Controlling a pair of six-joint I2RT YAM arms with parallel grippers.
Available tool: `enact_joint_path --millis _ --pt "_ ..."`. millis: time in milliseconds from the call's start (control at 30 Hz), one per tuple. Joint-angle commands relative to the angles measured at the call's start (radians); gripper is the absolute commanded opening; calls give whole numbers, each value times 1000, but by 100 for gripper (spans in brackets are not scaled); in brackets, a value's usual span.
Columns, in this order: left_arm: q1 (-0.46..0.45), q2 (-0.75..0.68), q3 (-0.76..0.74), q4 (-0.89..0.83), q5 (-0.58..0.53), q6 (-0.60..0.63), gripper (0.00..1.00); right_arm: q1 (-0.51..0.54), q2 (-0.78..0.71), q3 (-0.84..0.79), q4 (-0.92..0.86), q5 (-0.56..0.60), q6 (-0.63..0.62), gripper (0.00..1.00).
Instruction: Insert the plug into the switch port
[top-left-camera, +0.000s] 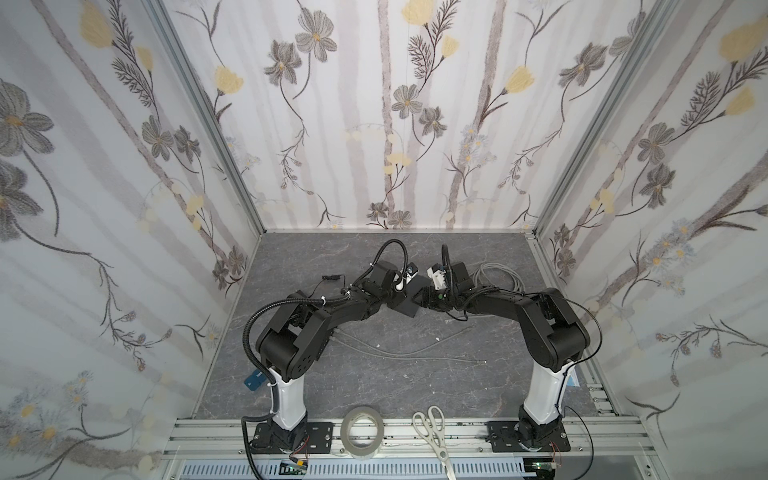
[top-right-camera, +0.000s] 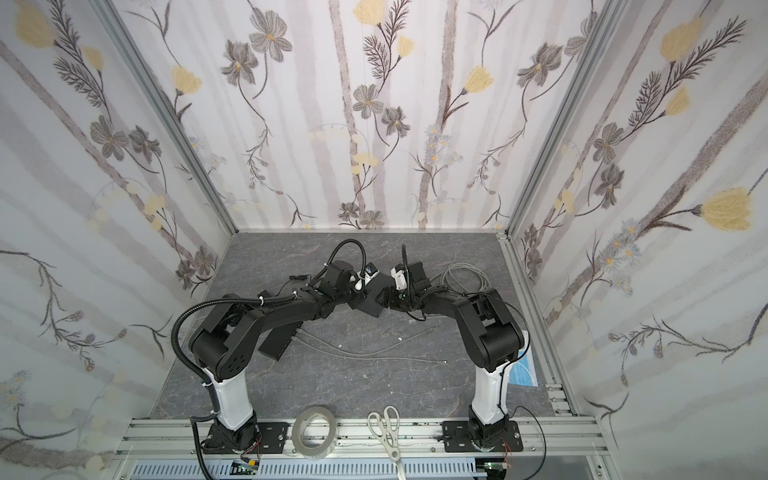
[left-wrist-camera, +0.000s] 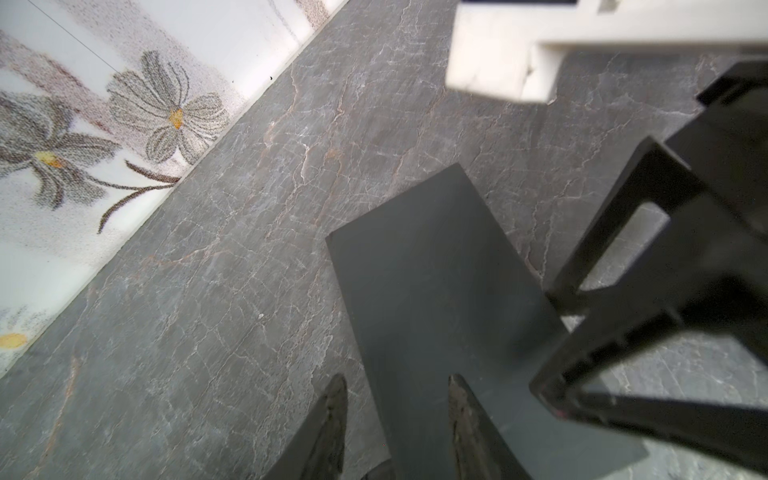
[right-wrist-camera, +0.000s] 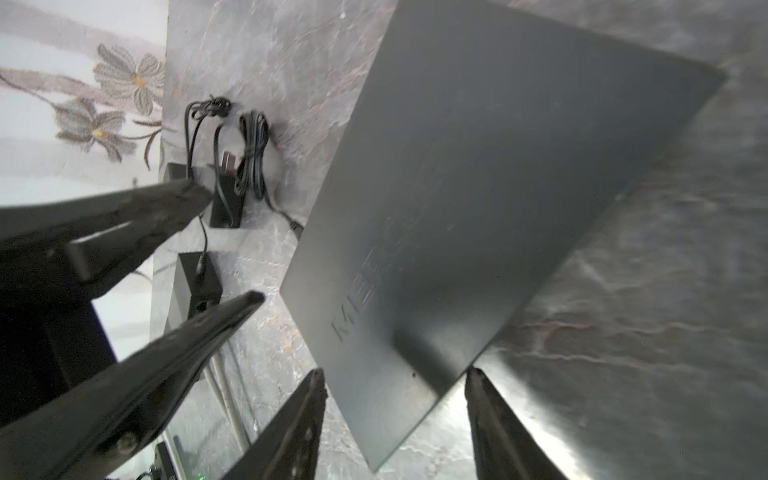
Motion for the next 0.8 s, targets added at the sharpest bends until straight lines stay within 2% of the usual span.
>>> enact_joint_path --millis 0,200,400,433,467,500,567,633,700,767 --pt "0 -6 -2 27 14 3 42 14 -1 15 2 -31 -53 55" --pt "2 -4 -2 26 14 6 42 -7 -67 -55 53 14 -32 55" --pt "1 -3 -3 25 10 9 42 -39 -285 -227 136 95 -34 55" --pt "1 -6 -4 26 9 11 42 -37 -350 -250 122 132 -64 54" --pt "2 -6 -5 27 8 11 42 -26 -425 -266 100 198 -114 49" --pt "2 -8 -6 30 7 11 42 -1 -514 -274 71 282 -174 49" --pt "3 -11 -12 40 4 13 43 98 -698 -285 16 533 -338 59" --pt "3 -16 -21 53 2 13 43 153 -824 -302 19 666 -428 71" --pt "2 -31 -46 85 7 18 43 150 -903 -308 16 666 -459 76" --pt "1 -56 -96 159 22 27 43 149 -941 -302 -13 637 -511 73"
